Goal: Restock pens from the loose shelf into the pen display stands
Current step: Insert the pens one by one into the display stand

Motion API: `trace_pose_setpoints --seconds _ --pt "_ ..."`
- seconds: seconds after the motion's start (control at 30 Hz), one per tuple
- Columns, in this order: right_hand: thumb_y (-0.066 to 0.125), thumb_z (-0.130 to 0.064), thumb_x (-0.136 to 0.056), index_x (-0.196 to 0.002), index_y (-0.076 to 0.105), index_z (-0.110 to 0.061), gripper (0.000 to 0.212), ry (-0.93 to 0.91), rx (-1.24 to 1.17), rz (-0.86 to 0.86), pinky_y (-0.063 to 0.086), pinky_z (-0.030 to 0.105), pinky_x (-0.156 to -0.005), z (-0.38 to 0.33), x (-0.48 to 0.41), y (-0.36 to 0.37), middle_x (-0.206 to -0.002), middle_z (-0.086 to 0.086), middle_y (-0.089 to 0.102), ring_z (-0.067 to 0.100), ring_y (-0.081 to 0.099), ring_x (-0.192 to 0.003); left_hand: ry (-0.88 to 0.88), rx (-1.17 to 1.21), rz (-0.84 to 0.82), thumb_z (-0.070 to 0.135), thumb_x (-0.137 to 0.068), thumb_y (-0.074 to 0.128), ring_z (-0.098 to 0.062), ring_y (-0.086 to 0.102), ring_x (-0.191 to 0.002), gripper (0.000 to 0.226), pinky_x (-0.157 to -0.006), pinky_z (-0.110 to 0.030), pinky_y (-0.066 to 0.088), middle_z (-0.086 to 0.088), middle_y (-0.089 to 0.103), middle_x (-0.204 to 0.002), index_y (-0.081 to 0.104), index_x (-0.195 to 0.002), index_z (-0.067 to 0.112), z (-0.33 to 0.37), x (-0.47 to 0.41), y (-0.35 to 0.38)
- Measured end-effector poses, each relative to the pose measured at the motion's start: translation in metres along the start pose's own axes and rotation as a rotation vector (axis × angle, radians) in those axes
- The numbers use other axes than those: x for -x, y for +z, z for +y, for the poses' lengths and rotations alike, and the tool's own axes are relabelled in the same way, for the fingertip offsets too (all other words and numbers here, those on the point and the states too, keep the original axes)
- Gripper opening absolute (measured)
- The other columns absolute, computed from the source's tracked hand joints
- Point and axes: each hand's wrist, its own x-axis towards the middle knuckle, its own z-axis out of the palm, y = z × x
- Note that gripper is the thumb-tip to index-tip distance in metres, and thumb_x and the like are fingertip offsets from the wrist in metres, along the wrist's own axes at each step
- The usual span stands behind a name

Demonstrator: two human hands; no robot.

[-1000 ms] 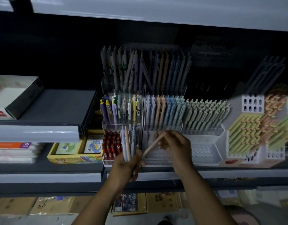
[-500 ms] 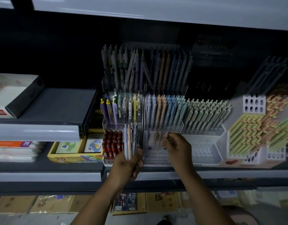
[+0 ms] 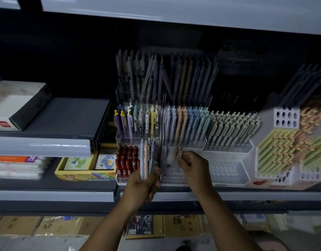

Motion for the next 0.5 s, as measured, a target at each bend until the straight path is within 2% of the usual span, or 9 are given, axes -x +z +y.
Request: trace_pose_setpoints --seconds 0.07,0.2,0.33,0.43,0.5 --pt "0.073 -0.011 -0.091 -0.090 0.073 -0.012 0.001 0.003 -0.008 0.001 0.056 0.024 -0.073 -0.001 0.000 -0.001 -0.085 -0.002 0.072 0.007 0.067 -0.079 -0.008 0.006 0.004 0.021 -0.103 0.057 -0.017 0.037 -0.038 0.033 -0.041 -0.023 0.033 0.000 0.053 -0.049 0.058 -0.079 -0.001 0.001 0.000 0.000" --pt "0.073 -0.011 -0.091 -0.088 0.073 -0.012 0.003 0.012 -0.017 -0.014 0.058 0.030 -0.074 -0.008 0.000 -0.004 -0.083 -0.004 0.072 0.006 0.067 -0.078 -0.012 0.024 0.009 0.022 -0.102 0.058 -0.018 0.038 -0.041 0.030 -0.042 -0.022 0.031 -0.011 0.056 -0.060 0.058 -0.081 0.000 0.000 0.000 -0.003" --pt "0.075 -0.017 -0.089 -0.090 0.068 -0.010 0.009 0.016 0.043 -0.007 0.057 0.034 -0.075 -0.013 -0.002 -0.007 -0.089 0.002 0.071 0.013 0.067 -0.082 -0.017 0.021 0.000 0.021 -0.103 0.056 -0.016 0.036 -0.039 0.030 -0.041 -0.021 0.030 -0.001 0.054 -0.051 0.057 -0.083 -0.001 0.001 0.001 -0.002" --pt "0.078 -0.020 -0.087 -0.114 0.062 -0.008 0.034 0.018 0.081 0.097 0.047 0.016 -0.073 -0.023 0.003 -0.007 -0.113 0.006 0.062 0.008 0.056 -0.096 -0.005 0.003 -0.003 0.023 -0.103 0.057 -0.018 0.036 -0.038 0.035 -0.043 -0.024 0.030 -0.001 0.050 -0.047 0.059 -0.079 -0.003 0.001 0.001 -0.001" --pt "0.079 -0.023 -0.086 -0.122 0.058 -0.010 0.043 -0.061 0.084 0.144 0.038 0.005 -0.073 -0.035 0.006 -0.008 -0.115 0.002 0.054 0.000 0.049 -0.097 0.001 -0.009 0.001 0.025 -0.103 0.058 -0.020 0.037 -0.039 0.039 -0.044 -0.026 0.031 -0.003 0.049 -0.047 0.060 -0.076 -0.004 0.000 0.001 -0.002"
